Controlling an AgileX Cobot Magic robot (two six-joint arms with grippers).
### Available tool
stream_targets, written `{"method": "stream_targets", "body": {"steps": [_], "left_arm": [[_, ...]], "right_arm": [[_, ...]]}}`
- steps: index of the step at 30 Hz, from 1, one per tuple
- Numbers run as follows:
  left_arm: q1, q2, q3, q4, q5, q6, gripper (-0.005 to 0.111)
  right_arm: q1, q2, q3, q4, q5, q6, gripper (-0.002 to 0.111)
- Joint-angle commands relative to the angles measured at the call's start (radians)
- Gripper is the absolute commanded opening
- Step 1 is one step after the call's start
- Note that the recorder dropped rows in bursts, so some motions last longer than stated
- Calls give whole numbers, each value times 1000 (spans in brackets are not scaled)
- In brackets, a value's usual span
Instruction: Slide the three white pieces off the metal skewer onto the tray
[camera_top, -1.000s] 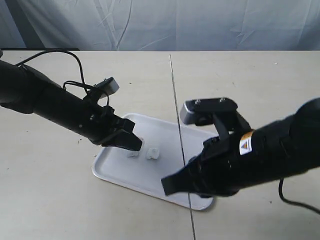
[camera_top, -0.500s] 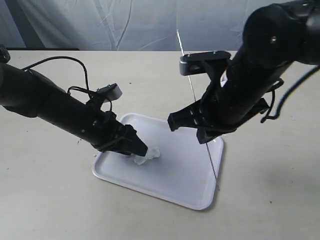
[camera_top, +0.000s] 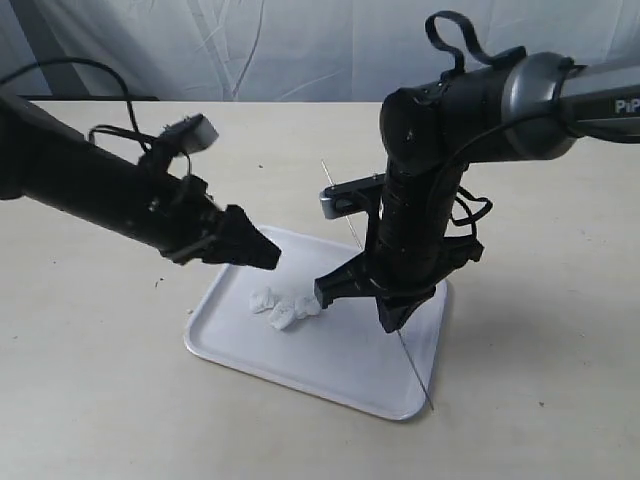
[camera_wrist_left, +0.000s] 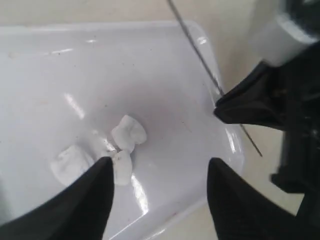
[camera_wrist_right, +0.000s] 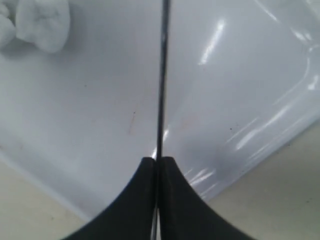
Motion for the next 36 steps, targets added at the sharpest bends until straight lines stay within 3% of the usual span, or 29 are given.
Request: {"method": "stream_targets", "body": {"steps": [1,6,14,16,17,19,20,23,26,29,36], "left_arm": [[69,-143,3,87,64,-31,54],[122,-310,3,169,79,-117,54],[122,-622,3,216,-13,-175,54],[122,-688,3,283,-41,-224,54],[122,-752,3,359,-59,-275,54],[122,-851,3,495,-86,-367,54],[122,-887,3,544,-97,-406,54],[122,-1034,5,685,-115,-528,54],[122,-1180,28,748,-151,-535,54],[122,-1369,121,791,-244,-535,54],[122,-1636,329,807,-302,-622,54]], "right_arm": [[-8,42,-17,-12,4,-35,-1],[-8,71,-17,-6,-37,-37,-1],[-8,83,-19,40,-46,-42,0],[-8,83,-19,49,-48,-42,9],[-8,83,-19,54,-51,-42,23],[-8,83,-19,54,-50,-42,38],[-8,83,-19,54,-50,-42,40],[-8,69,-19,26,-35,-42,39],[-8,12,-19,-103,17,-42,39],[-8,-138,-17,-235,28,-44,39],[-14,-492,26,-216,-81,-104,39]]}}
